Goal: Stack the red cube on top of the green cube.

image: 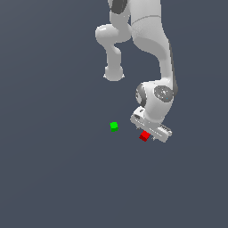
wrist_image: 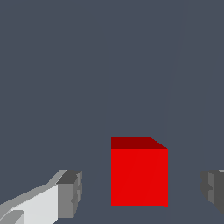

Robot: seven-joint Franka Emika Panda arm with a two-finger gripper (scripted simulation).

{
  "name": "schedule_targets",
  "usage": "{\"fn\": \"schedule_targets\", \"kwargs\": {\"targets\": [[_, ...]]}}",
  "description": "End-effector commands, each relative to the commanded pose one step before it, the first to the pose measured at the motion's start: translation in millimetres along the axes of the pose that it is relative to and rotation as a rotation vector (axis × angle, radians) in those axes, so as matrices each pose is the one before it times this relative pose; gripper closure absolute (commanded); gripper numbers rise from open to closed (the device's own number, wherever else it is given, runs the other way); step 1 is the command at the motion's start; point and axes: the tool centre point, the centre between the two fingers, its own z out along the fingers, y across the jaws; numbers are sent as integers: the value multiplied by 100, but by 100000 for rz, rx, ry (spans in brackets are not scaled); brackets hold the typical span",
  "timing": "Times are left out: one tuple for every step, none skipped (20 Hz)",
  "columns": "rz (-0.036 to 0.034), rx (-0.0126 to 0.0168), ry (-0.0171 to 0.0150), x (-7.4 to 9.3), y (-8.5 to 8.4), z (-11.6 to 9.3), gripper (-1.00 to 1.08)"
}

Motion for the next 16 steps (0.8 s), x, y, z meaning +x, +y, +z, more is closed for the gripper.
{"fn": "schedule_targets", "kwargs": {"targets": [[99,-98,-61,-46,43,1334,-92],[98,4,0,26,19,468,-92],[0,0,0,-18,-17,397,-92],[69,4,0,27,3,322,-92],[0,0,0,-1,-25,251,-92],[0,0,0,8,-29,179,-92],[0,0,0,15,-32,110,-92],[0,0,0,17,-29,49,-92],[0,0,0,8,-12,10,-92],[0,0,0,0,0,0,108],[0,0,0,0,0,0,108],[0,0,0,0,0,0,108],[0,0,0,0,0,0,108],[0,0,0,0,0,0,108],[0,0,0,0,0,0,108],[0,0,0,0,0,0,108]]}}
